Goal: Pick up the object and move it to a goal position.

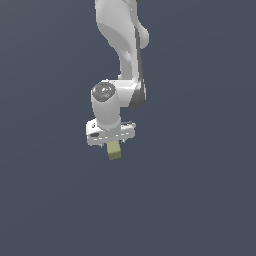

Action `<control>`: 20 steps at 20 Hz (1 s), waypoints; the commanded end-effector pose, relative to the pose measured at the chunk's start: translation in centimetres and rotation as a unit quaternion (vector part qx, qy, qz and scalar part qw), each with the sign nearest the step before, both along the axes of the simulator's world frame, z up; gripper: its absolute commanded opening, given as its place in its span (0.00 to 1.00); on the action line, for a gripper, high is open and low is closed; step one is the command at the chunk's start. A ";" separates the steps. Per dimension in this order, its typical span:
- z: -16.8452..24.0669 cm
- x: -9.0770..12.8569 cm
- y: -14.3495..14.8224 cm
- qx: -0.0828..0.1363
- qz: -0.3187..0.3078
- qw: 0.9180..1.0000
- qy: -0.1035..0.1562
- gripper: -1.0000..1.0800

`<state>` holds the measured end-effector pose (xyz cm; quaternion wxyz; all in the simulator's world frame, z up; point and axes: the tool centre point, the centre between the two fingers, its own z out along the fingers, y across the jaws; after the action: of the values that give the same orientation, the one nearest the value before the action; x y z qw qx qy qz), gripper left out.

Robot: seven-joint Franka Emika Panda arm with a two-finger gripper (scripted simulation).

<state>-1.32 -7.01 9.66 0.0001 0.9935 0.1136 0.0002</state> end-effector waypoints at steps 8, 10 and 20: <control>-4.1 -0.1 0.0 0.000 0.002 1.000 0.000 0.96; -4.6 -0.1 0.0 0.000 0.002 1.000 0.000 0.96; -4.8 0.0 0.0 0.000 0.002 1.000 0.000 0.00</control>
<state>-1.36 -7.09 4.94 0.0002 0.9934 0.1151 0.0002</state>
